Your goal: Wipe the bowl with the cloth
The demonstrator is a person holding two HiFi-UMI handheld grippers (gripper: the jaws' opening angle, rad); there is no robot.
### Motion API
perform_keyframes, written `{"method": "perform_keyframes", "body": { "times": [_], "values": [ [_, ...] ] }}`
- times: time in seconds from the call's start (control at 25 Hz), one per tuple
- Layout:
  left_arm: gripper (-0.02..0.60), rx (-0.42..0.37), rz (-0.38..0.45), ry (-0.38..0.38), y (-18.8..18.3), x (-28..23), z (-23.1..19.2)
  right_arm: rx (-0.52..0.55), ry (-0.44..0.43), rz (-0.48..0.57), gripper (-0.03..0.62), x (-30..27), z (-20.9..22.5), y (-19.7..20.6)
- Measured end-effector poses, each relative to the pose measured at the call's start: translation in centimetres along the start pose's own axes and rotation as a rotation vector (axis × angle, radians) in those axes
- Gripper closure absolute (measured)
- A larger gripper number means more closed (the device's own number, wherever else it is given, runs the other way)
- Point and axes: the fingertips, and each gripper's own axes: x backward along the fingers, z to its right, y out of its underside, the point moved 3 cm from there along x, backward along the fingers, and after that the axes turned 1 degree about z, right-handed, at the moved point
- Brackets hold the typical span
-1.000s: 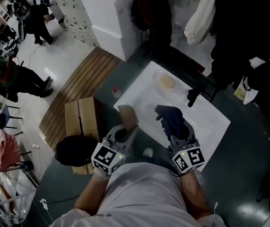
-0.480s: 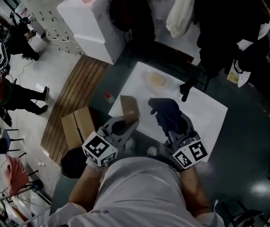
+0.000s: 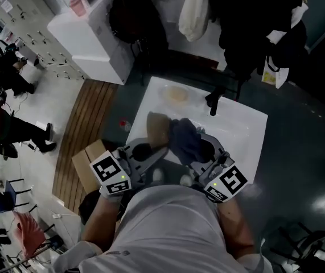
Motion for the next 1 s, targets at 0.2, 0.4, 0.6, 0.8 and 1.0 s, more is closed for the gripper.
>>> {"method": "perform_keyframes", "body": {
  "times": [0.2, 0.4, 0.6, 0.8, 1.0],
  "values": [
    [0.565, 0.019, 0.014, 0.086, -0.5, -0.4, -0.1, -0.069, -0.051, -0.001, 0.494, -0.5, -0.4, -0.1],
    [0.565, 0.027, 0.012, 0.143, -0.3, -0.7, 0.1, -0.08, -0.041, 0.009, 0.494, -0.3, 0.1, -0.5],
    [0.565, 0.011, 0.002, 0.167, -0.1, -1.0, 0.2, -0.131, -0.019, 0.048, 0.493, -0.5, 1.0, -0.8],
    [0.565, -0.01, 0.007, 0.213, 0.1, -0.7, 1.4, -0.213, 0.039, 0.095, 0.494, -0.5, 2.5, -0.8],
    [0.565, -0.019, 0.037, 0.23, -0.1, -0.3, 2.3, -0.201, 0.119, 0.029, 0.494, -0.3, 3.6, 0.4]
  ]
}}
